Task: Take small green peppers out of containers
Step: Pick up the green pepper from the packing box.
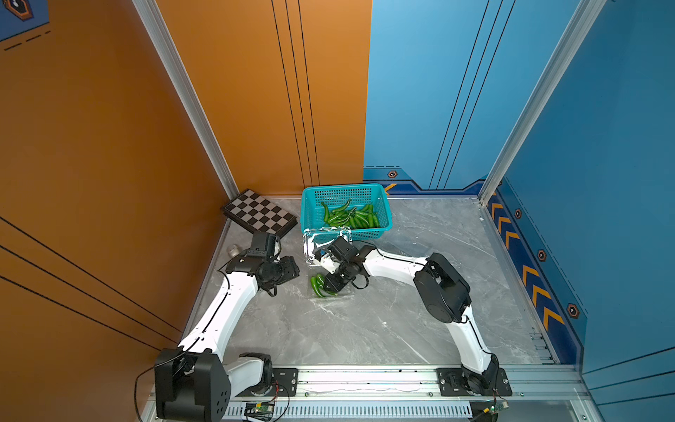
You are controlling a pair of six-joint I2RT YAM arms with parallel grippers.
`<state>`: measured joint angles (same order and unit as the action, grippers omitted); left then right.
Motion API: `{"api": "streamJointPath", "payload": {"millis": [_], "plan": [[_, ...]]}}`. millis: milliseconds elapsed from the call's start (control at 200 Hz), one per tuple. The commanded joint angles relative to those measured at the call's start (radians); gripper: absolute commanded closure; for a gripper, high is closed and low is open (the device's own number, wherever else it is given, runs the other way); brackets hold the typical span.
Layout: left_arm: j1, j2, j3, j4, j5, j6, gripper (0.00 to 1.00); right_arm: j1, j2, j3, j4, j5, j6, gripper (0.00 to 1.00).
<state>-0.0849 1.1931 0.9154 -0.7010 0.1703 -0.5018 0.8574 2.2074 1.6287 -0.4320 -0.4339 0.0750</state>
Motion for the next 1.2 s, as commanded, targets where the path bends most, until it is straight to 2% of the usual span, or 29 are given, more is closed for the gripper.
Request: {"api": "streamJointPath", "payload": {"millis": [0, 65, 165, 355, 801, 1196], "plan": [[0.011, 0.01, -0.016, 0.005, 0.021, 0.016, 0.32, -0.007, -0.018, -0.001, 0.02, -0.014, 0.007, 0.82], [0.011, 0.011, -0.016, 0.005, 0.021, 0.017, 0.32, -0.008, -0.024, -0.005, 0.026, -0.008, 0.015, 0.85], [0.011, 0.011, -0.016, 0.005, 0.023, 0.017, 0.32, -0.013, -0.036, -0.013, 0.03, -0.011, 0.016, 0.97], [0.012, 0.013, -0.015, 0.005, 0.022, 0.017, 0.32, -0.025, -0.061, -0.034, 0.044, -0.093, 0.033, 0.97], [0.006, 0.018, -0.014, 0.008, 0.028, 0.014, 0.33, -0.034, -0.127, -0.078, 0.065, -0.07, 0.027, 1.0], [-0.017, 0.005, 0.019, 0.01, 0.012, 0.013, 0.32, -0.085, -0.355, -0.148, 0.088, -0.042, 0.025, 1.0]]}}
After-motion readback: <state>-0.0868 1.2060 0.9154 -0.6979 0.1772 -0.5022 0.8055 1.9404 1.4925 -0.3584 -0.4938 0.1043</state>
